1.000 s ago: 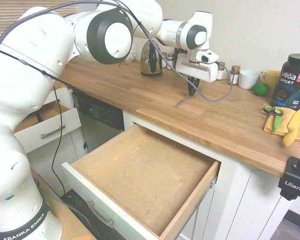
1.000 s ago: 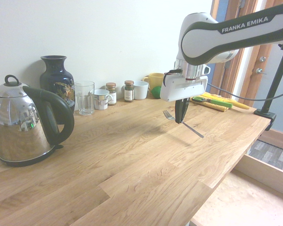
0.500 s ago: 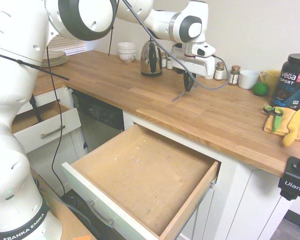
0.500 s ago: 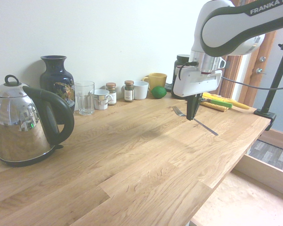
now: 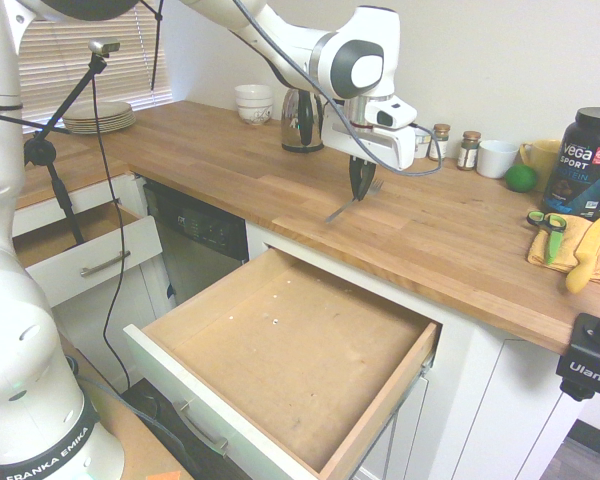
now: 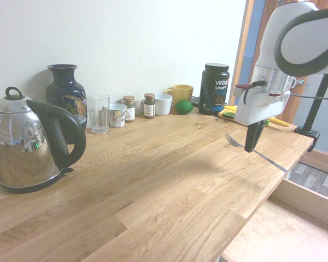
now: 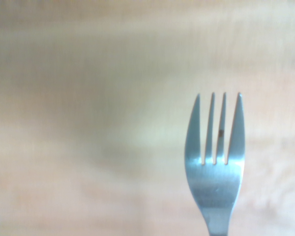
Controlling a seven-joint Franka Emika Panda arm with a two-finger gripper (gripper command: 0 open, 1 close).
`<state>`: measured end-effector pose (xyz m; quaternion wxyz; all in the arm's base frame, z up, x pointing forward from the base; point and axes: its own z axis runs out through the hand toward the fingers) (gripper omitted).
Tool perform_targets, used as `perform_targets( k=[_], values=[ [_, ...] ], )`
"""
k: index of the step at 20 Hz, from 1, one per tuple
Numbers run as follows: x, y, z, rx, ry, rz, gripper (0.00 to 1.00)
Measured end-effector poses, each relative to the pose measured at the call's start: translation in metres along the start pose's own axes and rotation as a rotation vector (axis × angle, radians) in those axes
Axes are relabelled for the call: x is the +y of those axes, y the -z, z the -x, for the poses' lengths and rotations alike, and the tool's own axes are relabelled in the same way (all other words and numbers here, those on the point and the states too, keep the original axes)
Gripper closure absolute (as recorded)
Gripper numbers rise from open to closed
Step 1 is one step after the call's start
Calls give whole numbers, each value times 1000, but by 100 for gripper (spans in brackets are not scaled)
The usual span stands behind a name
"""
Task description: Put fork in the drawer
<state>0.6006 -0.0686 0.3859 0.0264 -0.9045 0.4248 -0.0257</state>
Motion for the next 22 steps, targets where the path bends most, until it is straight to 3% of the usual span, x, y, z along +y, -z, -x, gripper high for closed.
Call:
perform_targets(
  k=[16, 22],
  values=[
    [179, -43, 150, -11, -16, -4, 100],
    [173, -52, 151, -3, -4, -2, 100]
  ],
)
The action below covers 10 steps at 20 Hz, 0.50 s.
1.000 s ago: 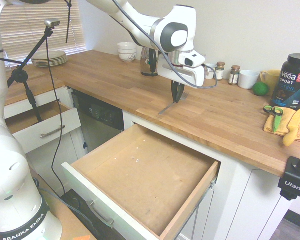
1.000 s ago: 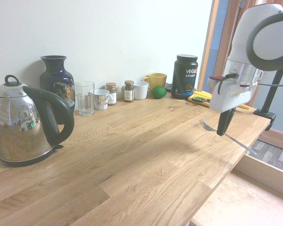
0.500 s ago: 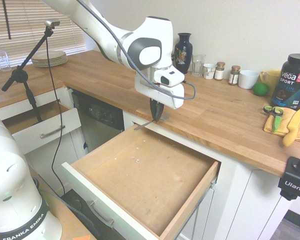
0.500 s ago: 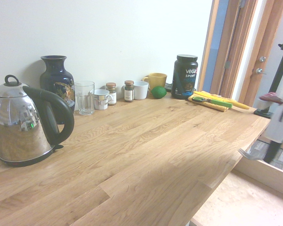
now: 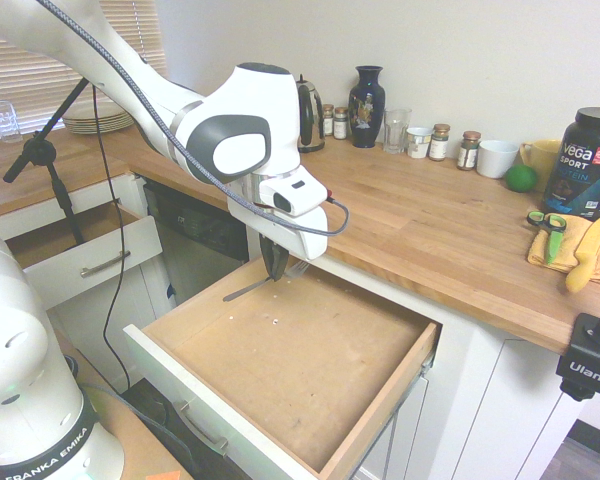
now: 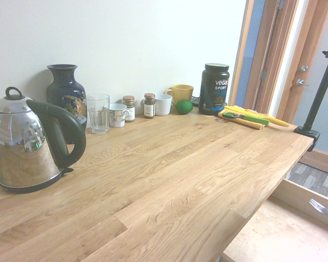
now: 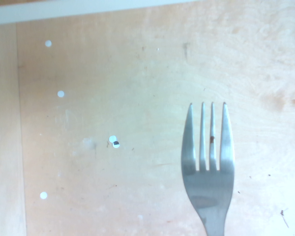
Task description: Put fork in the drawer
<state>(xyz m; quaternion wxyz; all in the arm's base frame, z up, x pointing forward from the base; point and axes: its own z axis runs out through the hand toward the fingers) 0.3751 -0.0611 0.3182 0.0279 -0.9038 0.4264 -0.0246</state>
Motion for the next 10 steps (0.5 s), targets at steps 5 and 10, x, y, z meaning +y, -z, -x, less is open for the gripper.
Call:
perform_targets(
  k=[5, 10],
  values=[
    [-3, -24, -3, 2, 1, 8, 100],
    [-3, -61, -11, -13, -8, 27, 100]
  ],
)
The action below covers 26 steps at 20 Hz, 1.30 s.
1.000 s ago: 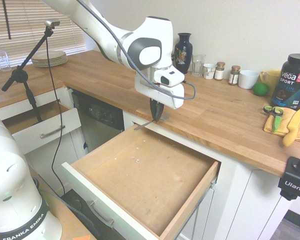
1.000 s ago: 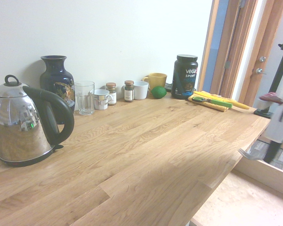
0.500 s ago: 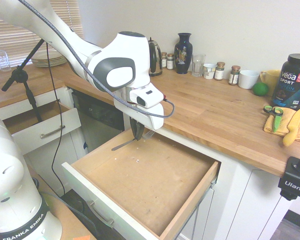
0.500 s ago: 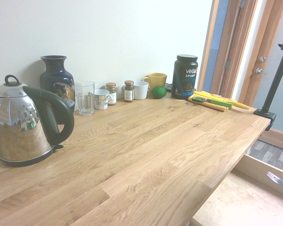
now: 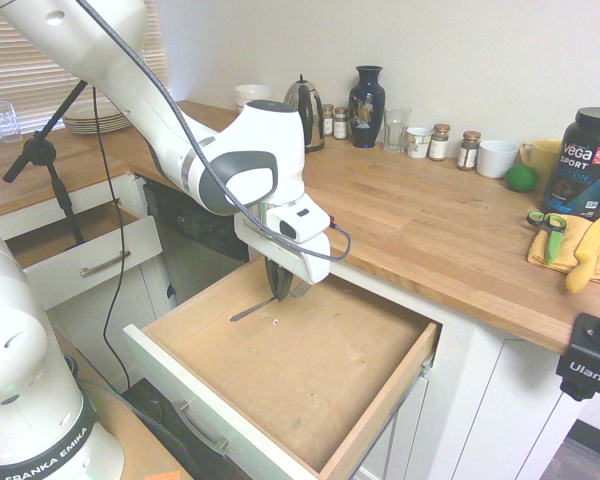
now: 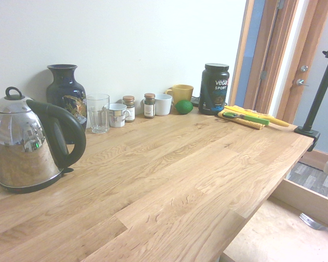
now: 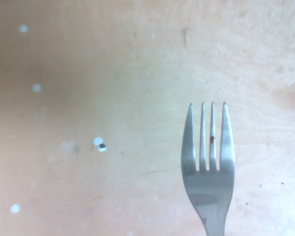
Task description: Put fork in the drawer
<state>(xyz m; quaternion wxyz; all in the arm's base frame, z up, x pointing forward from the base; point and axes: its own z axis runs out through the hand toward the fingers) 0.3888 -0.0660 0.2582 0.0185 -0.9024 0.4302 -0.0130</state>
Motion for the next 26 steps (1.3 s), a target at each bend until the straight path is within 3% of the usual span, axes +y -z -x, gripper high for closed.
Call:
perform_targets(
  k=[12, 25, 26],
  values=[
    [-19, -76, -31, -32, 16, 41, 100],
    [-27, -117, -39, -45, 34, 63, 100],
    [-29, -119, -38, -46, 35, 63, 0]
  ],
)
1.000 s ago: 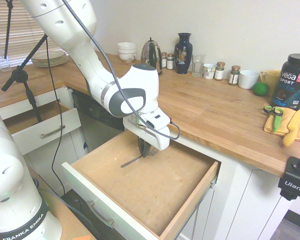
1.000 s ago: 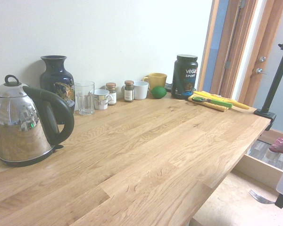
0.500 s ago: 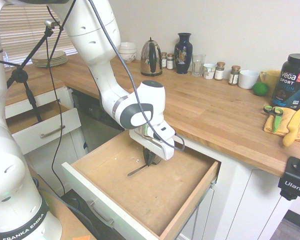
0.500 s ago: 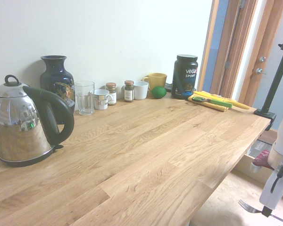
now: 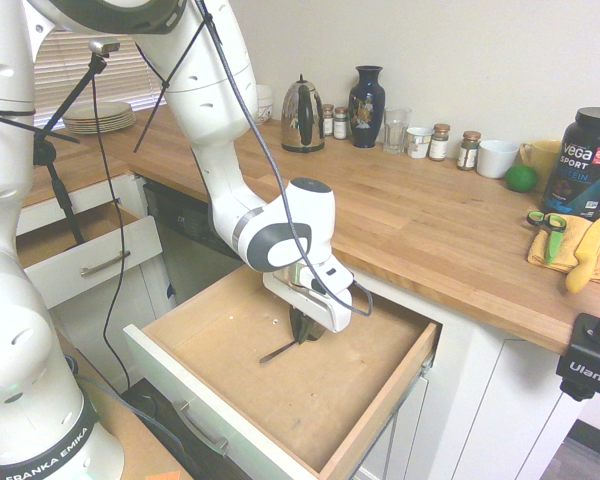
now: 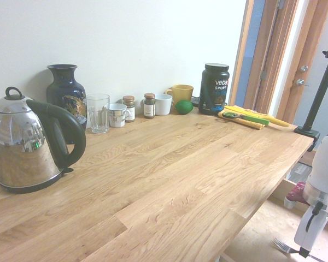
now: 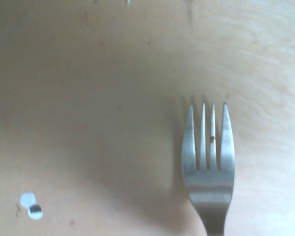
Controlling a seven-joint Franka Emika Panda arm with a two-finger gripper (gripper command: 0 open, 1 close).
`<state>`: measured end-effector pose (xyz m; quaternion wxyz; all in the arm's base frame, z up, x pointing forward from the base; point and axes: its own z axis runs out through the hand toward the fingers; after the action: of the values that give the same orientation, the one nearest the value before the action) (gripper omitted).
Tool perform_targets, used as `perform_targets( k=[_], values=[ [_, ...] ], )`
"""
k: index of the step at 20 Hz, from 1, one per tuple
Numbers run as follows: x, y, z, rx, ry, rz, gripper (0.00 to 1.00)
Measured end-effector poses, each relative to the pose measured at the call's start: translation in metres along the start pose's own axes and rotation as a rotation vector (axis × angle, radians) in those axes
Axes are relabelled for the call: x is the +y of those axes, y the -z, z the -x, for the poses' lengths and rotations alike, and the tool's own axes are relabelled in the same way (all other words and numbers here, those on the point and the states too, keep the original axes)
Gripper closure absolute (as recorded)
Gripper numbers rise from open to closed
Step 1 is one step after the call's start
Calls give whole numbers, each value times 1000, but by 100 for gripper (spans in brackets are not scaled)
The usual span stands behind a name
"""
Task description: Put fork in the drawer
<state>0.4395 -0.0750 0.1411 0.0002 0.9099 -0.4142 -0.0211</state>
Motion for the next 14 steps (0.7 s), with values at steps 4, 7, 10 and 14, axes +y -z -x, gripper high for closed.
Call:
perform_targets(
  k=[4, 7, 10, 14],
  values=[
    [-5, -2, 3, -4, -1, -3, 0],
    [-8, -2, 5, -5, -1, -5, 0],
    [-8, -3, 10, -8, 5, -1, 0],
    [-7, -5, 14, -7, 8, 0, 0]
  ],
)
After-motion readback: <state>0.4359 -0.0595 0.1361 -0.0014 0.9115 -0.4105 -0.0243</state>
